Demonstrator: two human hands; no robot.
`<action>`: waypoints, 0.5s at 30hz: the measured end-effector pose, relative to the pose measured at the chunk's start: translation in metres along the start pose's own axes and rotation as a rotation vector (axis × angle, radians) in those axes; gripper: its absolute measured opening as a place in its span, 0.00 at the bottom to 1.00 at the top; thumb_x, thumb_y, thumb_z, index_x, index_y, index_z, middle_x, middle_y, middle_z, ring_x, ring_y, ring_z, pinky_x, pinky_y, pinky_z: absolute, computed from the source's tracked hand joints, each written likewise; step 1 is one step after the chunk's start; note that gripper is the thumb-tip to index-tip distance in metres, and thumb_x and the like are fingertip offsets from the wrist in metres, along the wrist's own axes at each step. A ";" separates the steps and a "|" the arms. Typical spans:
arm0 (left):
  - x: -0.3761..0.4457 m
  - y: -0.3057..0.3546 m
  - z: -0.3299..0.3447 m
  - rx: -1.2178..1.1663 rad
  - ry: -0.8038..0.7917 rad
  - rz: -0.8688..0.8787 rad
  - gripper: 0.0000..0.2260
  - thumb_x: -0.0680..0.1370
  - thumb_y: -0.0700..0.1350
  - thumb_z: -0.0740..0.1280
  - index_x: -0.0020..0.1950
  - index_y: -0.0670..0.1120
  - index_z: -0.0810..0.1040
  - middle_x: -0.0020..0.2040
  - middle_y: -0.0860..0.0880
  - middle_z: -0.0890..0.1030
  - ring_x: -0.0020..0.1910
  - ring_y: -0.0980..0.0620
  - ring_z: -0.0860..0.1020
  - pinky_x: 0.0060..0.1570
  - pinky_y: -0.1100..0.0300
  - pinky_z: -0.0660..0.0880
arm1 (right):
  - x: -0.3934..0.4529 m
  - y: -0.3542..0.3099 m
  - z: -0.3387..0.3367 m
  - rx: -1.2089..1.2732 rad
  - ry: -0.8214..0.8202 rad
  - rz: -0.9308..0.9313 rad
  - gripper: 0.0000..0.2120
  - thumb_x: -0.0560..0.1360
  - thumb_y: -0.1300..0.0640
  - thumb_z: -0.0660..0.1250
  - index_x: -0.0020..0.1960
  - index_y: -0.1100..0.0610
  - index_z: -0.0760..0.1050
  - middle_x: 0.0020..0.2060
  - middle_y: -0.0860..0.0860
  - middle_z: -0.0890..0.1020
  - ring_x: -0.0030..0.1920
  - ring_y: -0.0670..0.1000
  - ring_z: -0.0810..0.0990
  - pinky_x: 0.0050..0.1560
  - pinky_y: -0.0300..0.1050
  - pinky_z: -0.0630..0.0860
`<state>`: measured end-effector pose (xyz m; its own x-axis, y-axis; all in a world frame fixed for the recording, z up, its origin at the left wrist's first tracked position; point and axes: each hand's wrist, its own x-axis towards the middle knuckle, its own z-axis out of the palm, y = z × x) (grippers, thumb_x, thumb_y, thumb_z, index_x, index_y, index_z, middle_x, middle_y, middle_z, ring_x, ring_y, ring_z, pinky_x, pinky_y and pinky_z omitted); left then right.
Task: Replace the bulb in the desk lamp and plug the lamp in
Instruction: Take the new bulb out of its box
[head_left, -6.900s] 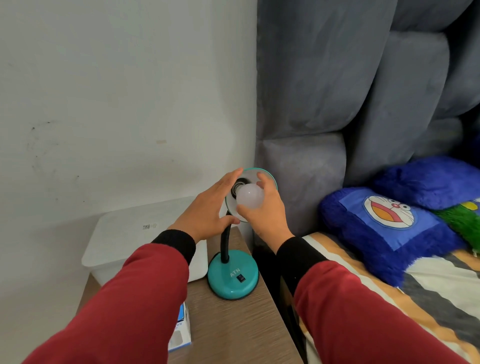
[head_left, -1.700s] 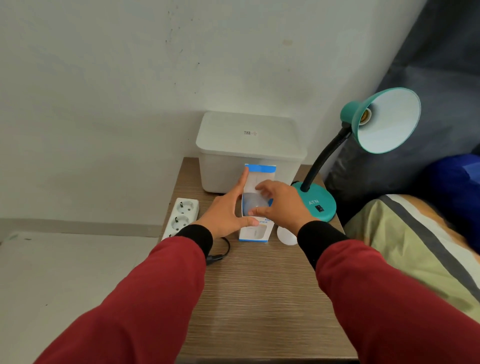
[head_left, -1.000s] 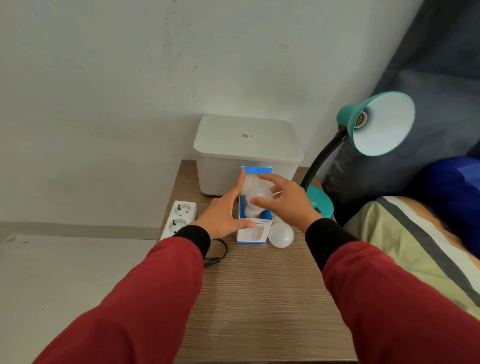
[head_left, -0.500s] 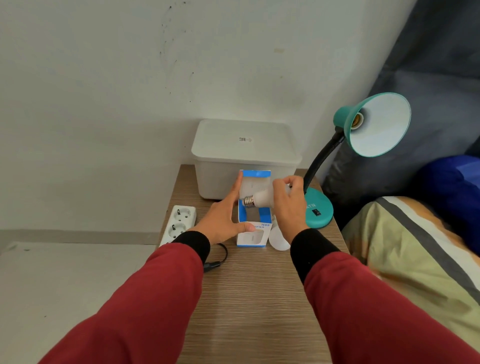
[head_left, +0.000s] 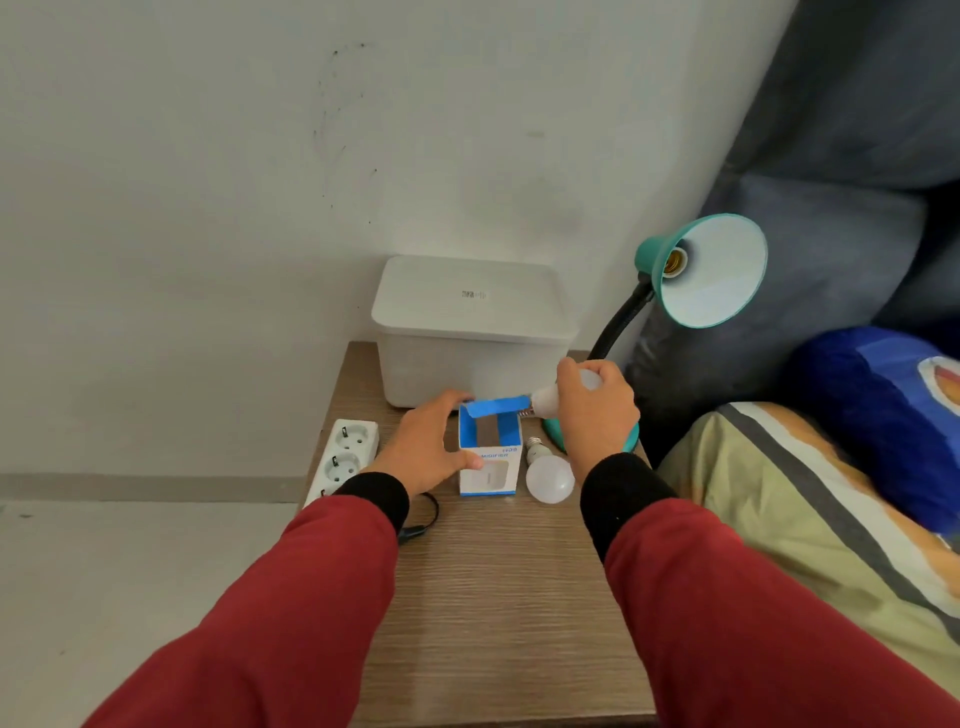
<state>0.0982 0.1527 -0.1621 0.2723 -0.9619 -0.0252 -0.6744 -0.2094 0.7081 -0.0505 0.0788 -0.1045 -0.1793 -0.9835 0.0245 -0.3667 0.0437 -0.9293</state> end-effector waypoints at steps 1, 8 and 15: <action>-0.002 0.002 0.000 0.015 0.004 0.008 0.34 0.69 0.47 0.76 0.71 0.52 0.64 0.69 0.51 0.71 0.68 0.51 0.68 0.61 0.63 0.63 | -0.001 0.000 -0.003 -0.019 0.014 -0.008 0.12 0.74 0.50 0.64 0.52 0.55 0.78 0.43 0.50 0.77 0.49 0.52 0.76 0.53 0.46 0.72; -0.010 0.005 0.000 0.070 -0.023 0.075 0.36 0.71 0.50 0.74 0.74 0.56 0.60 0.73 0.54 0.66 0.72 0.52 0.64 0.67 0.60 0.61 | -0.002 0.005 -0.012 -0.032 0.086 -0.050 0.12 0.74 0.50 0.64 0.52 0.56 0.78 0.48 0.53 0.81 0.46 0.49 0.74 0.51 0.44 0.72; -0.007 0.003 -0.003 0.133 -0.042 0.165 0.26 0.76 0.53 0.68 0.73 0.53 0.67 0.74 0.53 0.66 0.74 0.54 0.63 0.69 0.64 0.56 | -0.003 0.004 -0.006 -0.055 0.122 -0.092 0.12 0.74 0.49 0.64 0.52 0.56 0.76 0.48 0.55 0.80 0.46 0.51 0.76 0.48 0.44 0.73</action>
<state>0.0957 0.1591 -0.1577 0.1235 -0.9910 0.0516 -0.7931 -0.0673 0.6054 -0.0573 0.0831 -0.1061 -0.2511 -0.9553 0.1561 -0.4358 -0.0325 -0.8995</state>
